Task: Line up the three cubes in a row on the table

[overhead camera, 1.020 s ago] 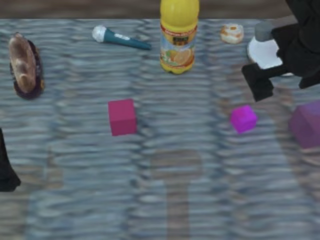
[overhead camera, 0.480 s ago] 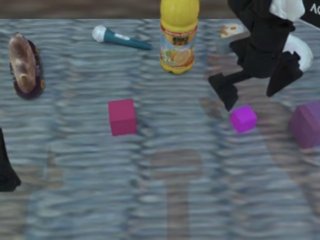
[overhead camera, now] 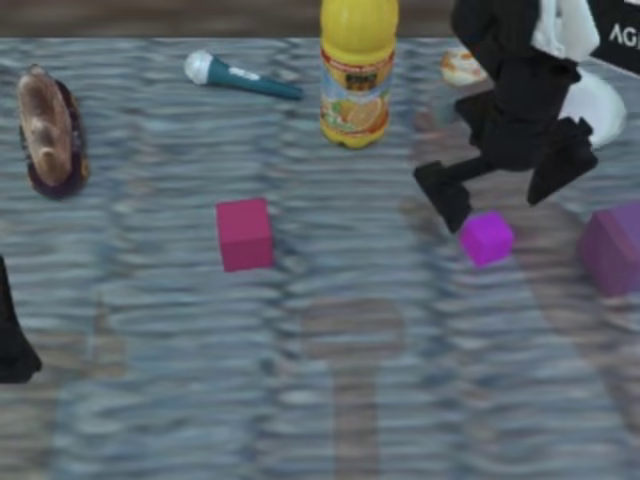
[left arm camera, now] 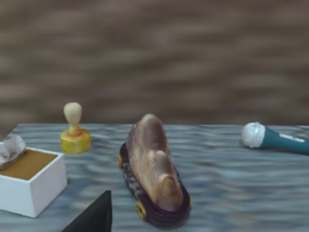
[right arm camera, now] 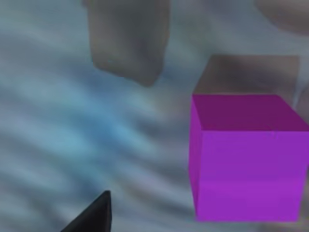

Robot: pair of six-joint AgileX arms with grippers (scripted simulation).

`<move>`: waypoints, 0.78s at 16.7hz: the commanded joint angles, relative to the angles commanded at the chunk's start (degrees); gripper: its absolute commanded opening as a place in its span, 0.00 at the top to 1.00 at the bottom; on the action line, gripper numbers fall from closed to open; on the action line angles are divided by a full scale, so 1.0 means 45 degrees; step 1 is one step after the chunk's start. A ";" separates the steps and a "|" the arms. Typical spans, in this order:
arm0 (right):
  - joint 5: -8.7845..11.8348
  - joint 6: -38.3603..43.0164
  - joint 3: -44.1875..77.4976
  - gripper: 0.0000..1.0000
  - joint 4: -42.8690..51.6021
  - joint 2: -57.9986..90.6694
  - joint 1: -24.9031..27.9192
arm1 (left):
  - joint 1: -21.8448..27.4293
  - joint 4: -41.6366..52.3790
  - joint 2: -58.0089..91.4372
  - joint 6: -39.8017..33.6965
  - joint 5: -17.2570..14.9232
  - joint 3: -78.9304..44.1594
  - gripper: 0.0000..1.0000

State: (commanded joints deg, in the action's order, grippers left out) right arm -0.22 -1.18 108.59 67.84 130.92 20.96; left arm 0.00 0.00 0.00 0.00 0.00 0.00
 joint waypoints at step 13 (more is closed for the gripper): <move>-0.0009 0.0055 -0.1995 0.23 -0.2904 0.0870 0.0040 | 0.0000 0.0000 0.0000 0.0000 0.0000 0.0000 0.00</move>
State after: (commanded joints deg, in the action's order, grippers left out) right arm -0.27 -0.93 99.61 54.78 134.83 21.14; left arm 0.00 0.00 0.00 0.00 0.00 0.00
